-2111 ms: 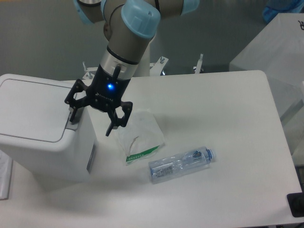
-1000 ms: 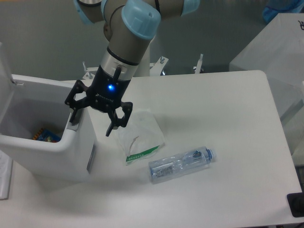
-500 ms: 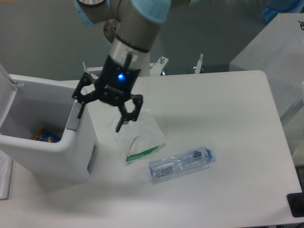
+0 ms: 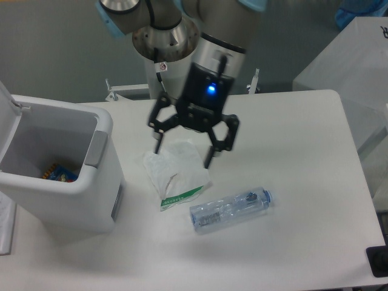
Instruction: Open the trash can
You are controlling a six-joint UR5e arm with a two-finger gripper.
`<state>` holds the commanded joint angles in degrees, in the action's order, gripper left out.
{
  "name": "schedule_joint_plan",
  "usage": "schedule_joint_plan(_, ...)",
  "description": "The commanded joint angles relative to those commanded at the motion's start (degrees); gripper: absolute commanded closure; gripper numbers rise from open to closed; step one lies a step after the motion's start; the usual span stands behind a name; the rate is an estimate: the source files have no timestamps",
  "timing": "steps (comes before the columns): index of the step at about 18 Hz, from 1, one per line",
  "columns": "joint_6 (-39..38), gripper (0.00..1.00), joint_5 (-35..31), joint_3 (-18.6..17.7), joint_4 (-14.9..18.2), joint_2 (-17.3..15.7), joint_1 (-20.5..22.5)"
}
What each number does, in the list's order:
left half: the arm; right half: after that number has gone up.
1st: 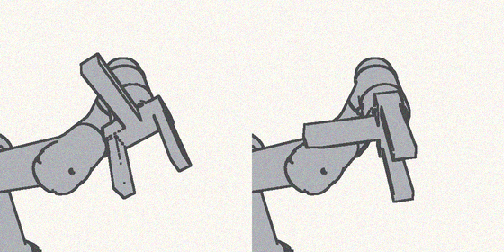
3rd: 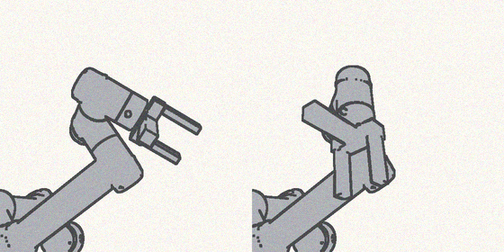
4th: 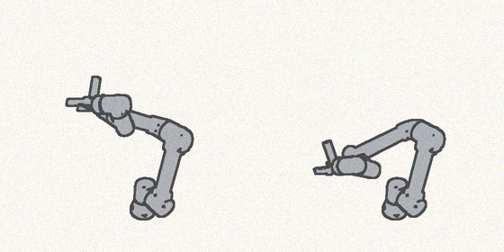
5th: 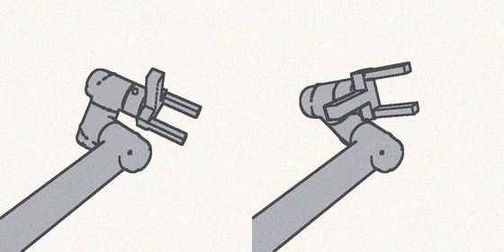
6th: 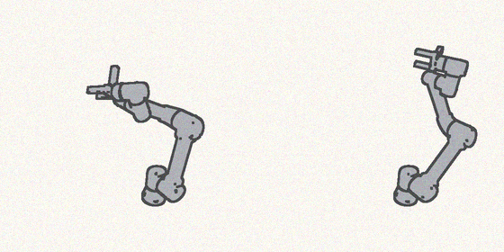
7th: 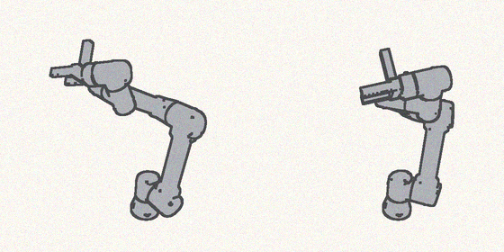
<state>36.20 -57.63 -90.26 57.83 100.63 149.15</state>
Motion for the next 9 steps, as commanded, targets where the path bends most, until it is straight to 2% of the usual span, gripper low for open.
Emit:
schedule_joint_plan(2, 3.7, 0.00, -9.0, 0.0, 0.0, 1.4, 0.4)
schedule_joint_plan(3, 5.6, 0.00, -11.3, 0.0, 0.1, 2.0, 0.5)
schedule_joint_plan(5, 10.4, 0.00, -14.1, -0.2, 0.1, 3.5, 1.5)
schedule_joint_plan(9, 24.9, 0.00, -18.4, 0.3, 0.4, 7.3, 5.9)
